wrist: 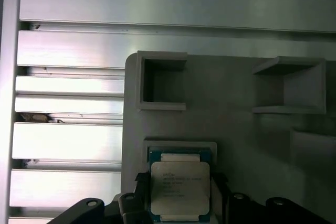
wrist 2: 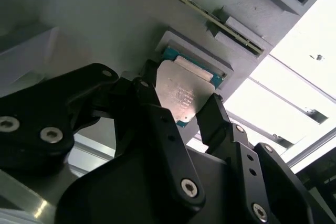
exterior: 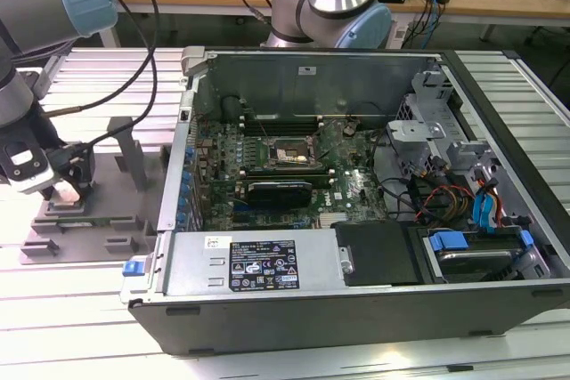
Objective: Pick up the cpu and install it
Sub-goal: 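Pick up the cpu and move it towards the insertion slot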
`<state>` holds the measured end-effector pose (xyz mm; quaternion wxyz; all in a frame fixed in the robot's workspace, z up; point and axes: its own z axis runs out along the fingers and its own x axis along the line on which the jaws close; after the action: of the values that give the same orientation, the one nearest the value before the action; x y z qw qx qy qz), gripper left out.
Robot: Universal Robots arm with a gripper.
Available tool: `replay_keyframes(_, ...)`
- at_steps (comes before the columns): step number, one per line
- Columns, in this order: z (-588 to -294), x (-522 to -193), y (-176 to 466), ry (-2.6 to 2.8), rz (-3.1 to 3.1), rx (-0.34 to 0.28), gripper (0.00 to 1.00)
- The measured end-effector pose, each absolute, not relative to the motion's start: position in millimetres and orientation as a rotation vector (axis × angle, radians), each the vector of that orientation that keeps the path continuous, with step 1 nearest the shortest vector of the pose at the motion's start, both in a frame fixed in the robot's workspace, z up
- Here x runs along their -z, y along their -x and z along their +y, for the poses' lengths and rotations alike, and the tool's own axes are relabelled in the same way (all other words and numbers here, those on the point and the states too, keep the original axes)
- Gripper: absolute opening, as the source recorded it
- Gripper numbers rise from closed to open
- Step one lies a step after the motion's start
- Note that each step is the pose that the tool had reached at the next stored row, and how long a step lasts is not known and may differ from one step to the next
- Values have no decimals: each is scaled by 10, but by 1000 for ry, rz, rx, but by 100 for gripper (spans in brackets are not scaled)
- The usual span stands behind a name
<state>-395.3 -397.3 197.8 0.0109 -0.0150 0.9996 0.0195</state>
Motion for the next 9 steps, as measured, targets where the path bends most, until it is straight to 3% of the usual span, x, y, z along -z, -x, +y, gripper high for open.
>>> replay_keyframes(9,-3972,-2358,3952,47,3119,-61,55)
